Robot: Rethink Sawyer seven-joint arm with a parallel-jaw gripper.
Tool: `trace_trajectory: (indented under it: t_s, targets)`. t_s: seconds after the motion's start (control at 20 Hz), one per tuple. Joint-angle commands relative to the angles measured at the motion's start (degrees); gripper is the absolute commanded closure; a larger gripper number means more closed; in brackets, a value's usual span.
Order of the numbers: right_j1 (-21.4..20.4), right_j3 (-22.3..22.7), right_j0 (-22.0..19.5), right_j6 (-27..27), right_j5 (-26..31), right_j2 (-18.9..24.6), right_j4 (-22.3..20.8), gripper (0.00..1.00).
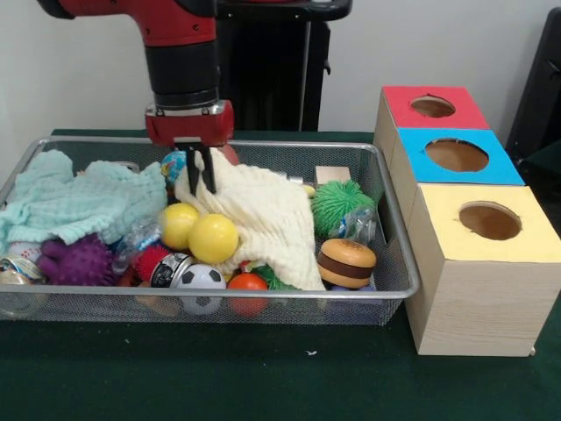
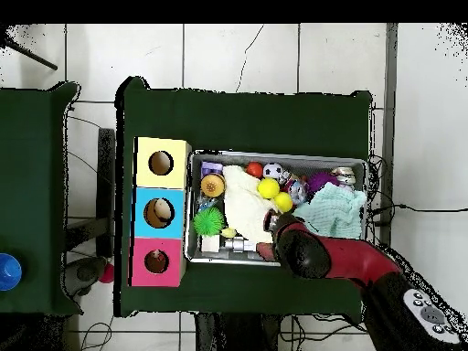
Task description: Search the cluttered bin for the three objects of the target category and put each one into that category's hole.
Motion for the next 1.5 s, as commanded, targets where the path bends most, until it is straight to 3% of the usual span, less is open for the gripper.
trace_trajectory:
  t_s: [0.05, 0.3, 0.5, 1.15, 1.5]
  targets:
    - [-3.1, -5.9, -6.1, -18.0, 9.8, 8.3, -6.7, 1.00]
    - [-3.5, -7.0, -8.1, -19.2, 13.2, 11.0, -9.8, 1.00]
    - [-3.8, -7.2, -7.9, -17.1, 13.9, 11.5, -12.0, 1.00]
    - [-5.1, -6.6, -8.1, -14.4, 15.8, 13.0, -15.0, 1.00]
    - [-8.9, -5.7, -12.7, -21.9, 20.6, 16.6, -14.1, 1.00]
